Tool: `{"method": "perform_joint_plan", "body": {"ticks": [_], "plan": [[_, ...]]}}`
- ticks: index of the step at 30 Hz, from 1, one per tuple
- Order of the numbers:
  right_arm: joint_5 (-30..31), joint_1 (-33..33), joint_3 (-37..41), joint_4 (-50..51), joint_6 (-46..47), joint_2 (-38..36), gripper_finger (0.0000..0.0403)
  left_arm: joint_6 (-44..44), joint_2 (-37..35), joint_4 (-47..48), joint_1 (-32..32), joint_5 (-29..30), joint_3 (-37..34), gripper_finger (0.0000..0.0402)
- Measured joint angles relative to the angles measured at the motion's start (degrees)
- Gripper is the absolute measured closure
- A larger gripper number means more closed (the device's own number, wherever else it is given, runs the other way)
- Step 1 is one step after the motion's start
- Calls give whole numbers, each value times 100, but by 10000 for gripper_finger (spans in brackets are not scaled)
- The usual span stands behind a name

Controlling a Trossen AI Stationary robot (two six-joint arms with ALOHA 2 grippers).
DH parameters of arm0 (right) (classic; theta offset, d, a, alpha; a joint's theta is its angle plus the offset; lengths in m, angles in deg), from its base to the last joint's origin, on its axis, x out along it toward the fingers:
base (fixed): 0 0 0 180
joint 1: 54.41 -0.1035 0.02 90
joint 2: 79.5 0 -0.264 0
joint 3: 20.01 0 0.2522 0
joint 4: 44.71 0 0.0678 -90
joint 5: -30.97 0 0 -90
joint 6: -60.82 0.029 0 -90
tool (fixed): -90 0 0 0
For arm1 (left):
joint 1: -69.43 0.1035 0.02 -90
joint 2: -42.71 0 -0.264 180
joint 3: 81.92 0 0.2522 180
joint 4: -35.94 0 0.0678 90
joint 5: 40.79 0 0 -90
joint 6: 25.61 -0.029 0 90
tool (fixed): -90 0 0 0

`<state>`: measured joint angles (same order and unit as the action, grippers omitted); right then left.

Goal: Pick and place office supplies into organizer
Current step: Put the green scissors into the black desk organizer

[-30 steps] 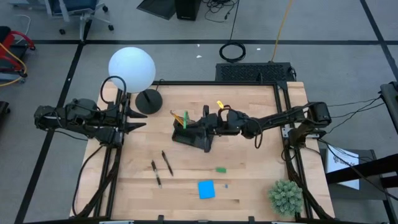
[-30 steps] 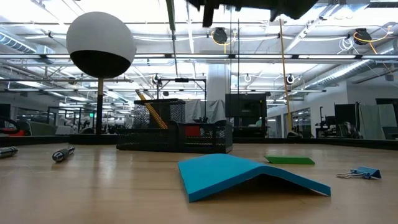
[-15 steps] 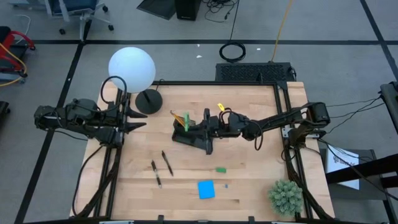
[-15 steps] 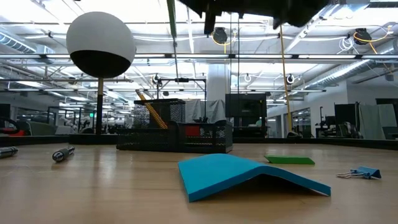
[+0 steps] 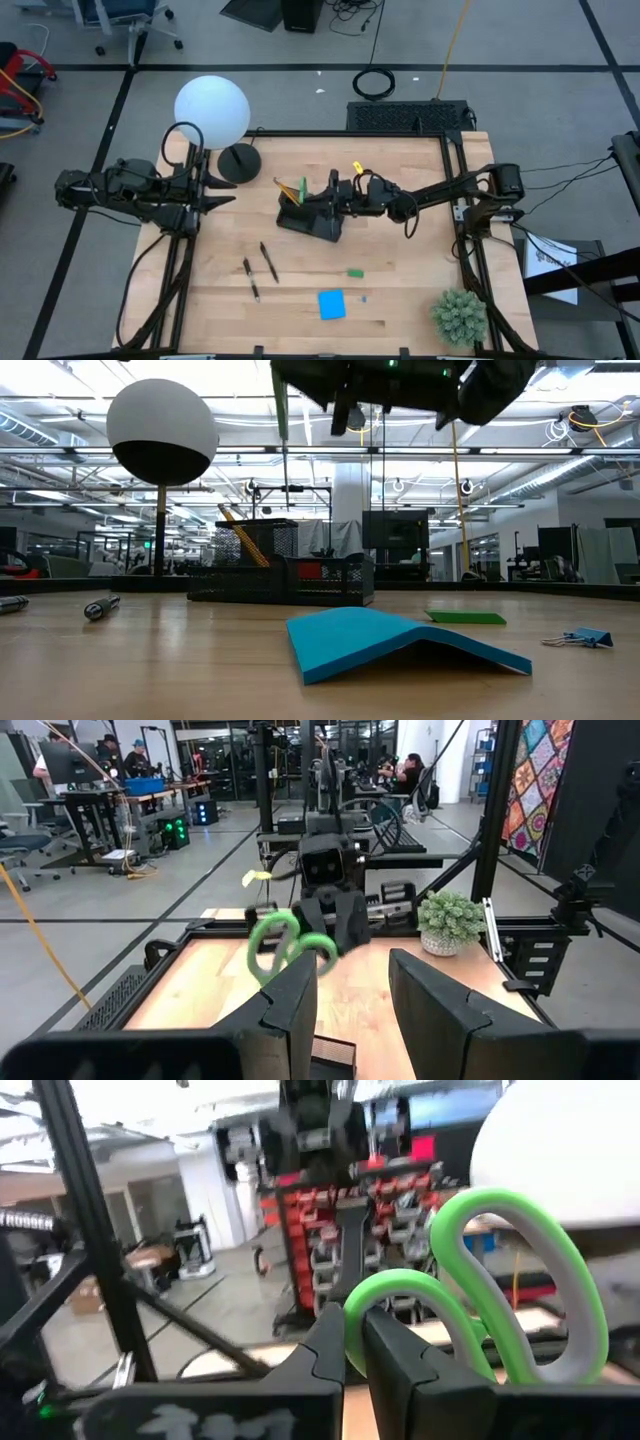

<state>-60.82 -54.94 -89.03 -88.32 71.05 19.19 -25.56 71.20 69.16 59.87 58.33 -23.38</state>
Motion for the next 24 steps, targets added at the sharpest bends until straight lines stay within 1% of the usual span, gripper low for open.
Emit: {"method": "perform_joint_plan", "body": {"ticks": [3,6,12,21,24], "plan": [[-158,58,1,-434,173,262,393,0,0,-2,0,1,0,275],[-156,163,-1,-494,219,458,393,0,0,-2,0,2,0,275],[-150,349,-5,-347,455,527,393,-7,0,-2,0,2,0,275],[-91,357,-5,-44,587,529,394,-35,0,0,0,2,0,275],[150,356,-5,80,730,532,392,-33,0,0,0,2,0,275]]}}
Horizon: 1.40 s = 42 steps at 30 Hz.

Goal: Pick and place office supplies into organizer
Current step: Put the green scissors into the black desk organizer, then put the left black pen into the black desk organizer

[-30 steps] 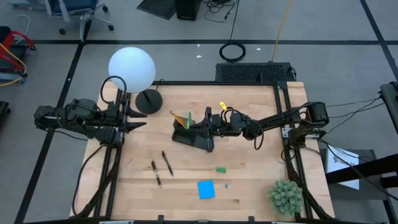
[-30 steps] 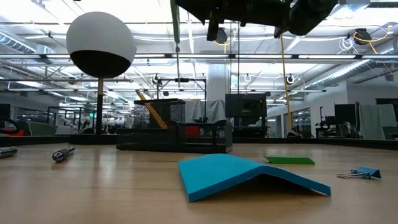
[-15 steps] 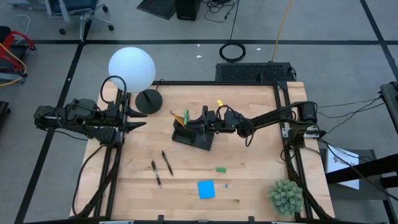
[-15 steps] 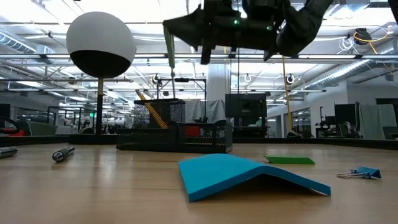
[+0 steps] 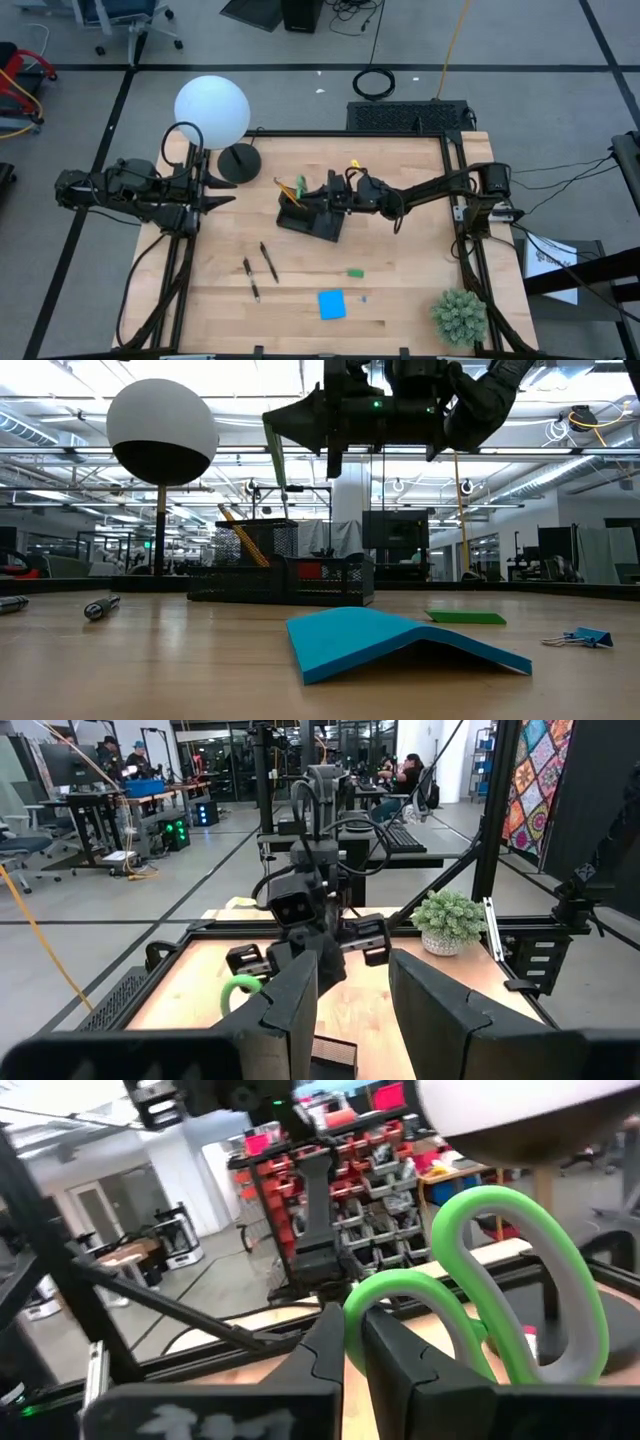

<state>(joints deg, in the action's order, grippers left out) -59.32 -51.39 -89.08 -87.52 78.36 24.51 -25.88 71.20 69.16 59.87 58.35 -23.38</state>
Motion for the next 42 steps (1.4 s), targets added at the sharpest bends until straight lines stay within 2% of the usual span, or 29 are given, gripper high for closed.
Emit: {"method": "perform_joint_plan", "body": {"ticks": [11,18,42], "plan": [[22,109,-35,-548,499,640,389,7,0,0,0,4,0,275],[11,231,-33,-578,730,753,380,11,0,0,0,4,0,275],[22,212,-33,-534,857,753,249,2,0,0,0,2,0,275]]}}
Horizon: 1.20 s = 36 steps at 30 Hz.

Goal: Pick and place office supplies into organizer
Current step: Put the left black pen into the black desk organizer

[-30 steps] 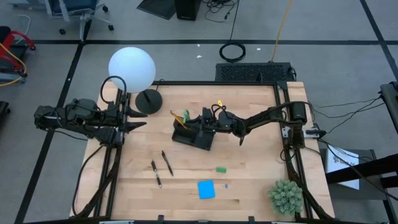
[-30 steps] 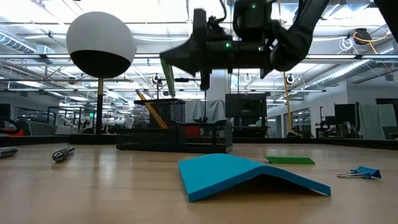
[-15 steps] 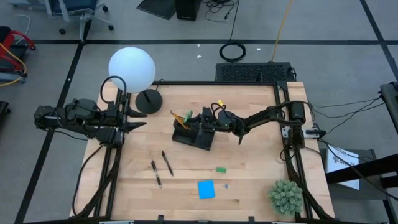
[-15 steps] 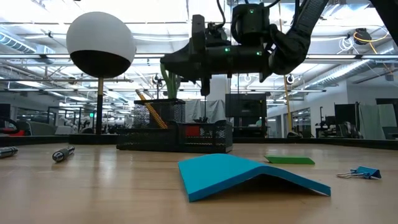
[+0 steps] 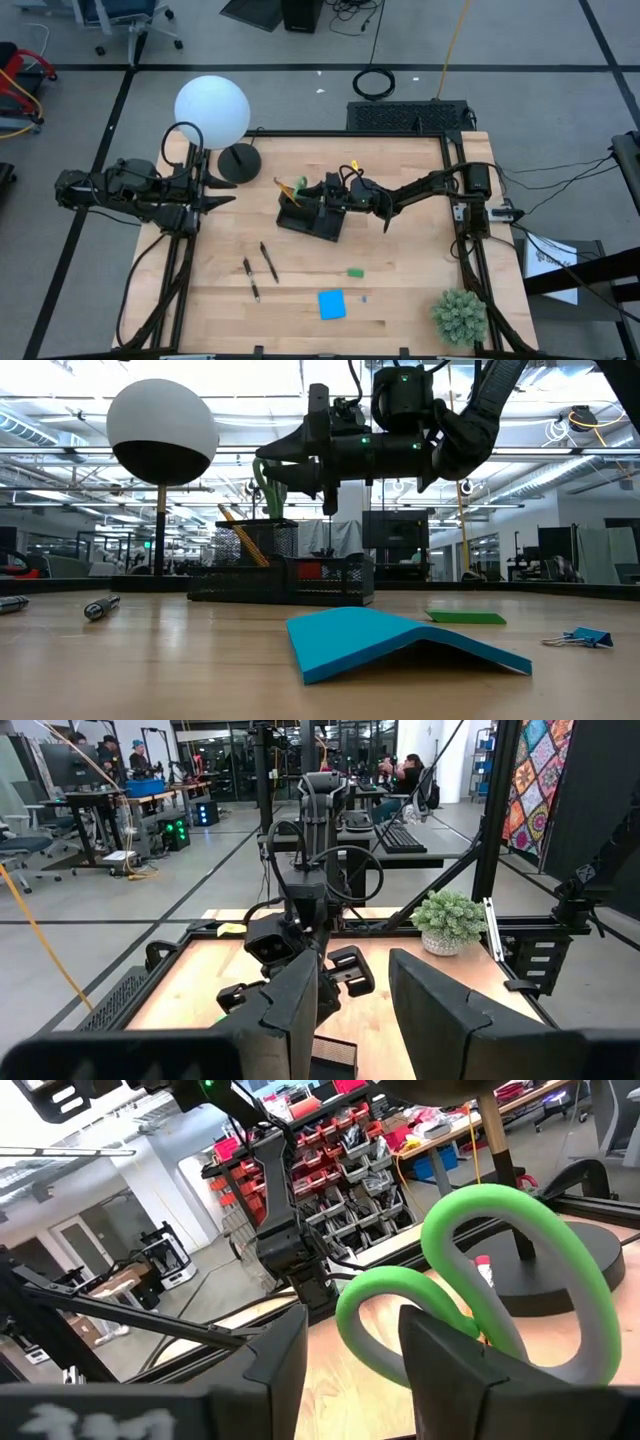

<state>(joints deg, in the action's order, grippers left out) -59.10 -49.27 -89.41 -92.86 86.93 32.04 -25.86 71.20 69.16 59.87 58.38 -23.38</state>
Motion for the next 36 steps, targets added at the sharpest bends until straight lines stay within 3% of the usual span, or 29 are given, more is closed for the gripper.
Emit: {"method": "perform_joint_plan", "body": {"ticks": [11,36], "plan": [[-140,-37,0,-98,-124,-161,227,0,-2,2,0,0,0,275],[-179,-104,0,-287,-173,-236,233,4,-2,4,0,0,0,275]]}}
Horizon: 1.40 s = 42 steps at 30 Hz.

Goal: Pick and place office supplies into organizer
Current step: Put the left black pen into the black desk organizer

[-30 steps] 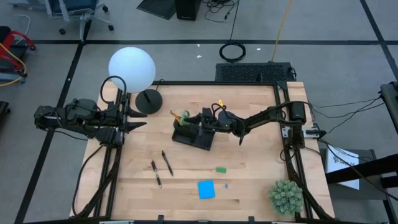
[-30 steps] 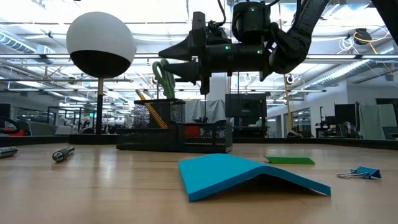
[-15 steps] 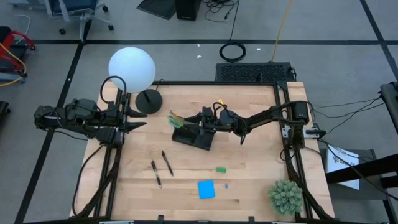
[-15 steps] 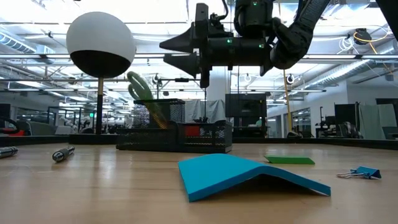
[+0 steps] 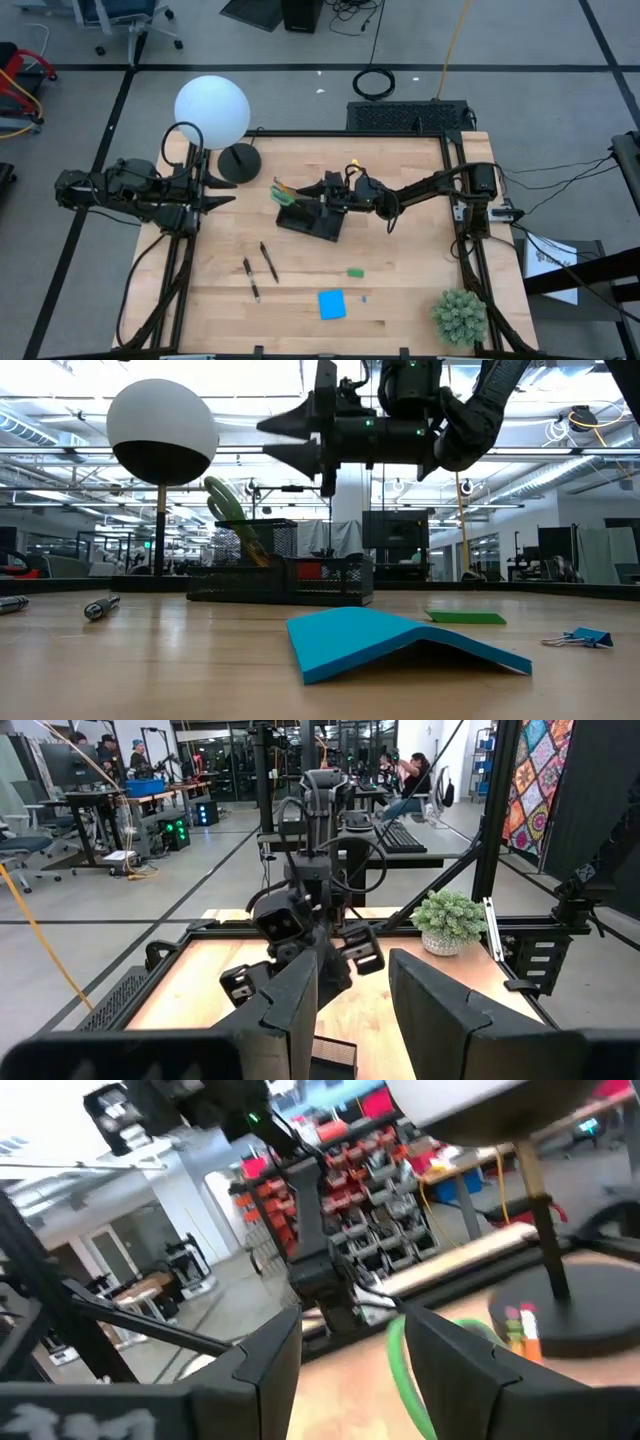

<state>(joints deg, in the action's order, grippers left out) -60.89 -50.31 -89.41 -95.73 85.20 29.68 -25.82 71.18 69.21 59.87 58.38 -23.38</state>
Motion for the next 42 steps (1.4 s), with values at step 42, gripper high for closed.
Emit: {"method": "perform_joint_plan", "body": {"ticks": [42], "plan": [[1261,-1614,-2832,5534,-2856,-4,238,43,188,-9,0,-162,0,275]]}}
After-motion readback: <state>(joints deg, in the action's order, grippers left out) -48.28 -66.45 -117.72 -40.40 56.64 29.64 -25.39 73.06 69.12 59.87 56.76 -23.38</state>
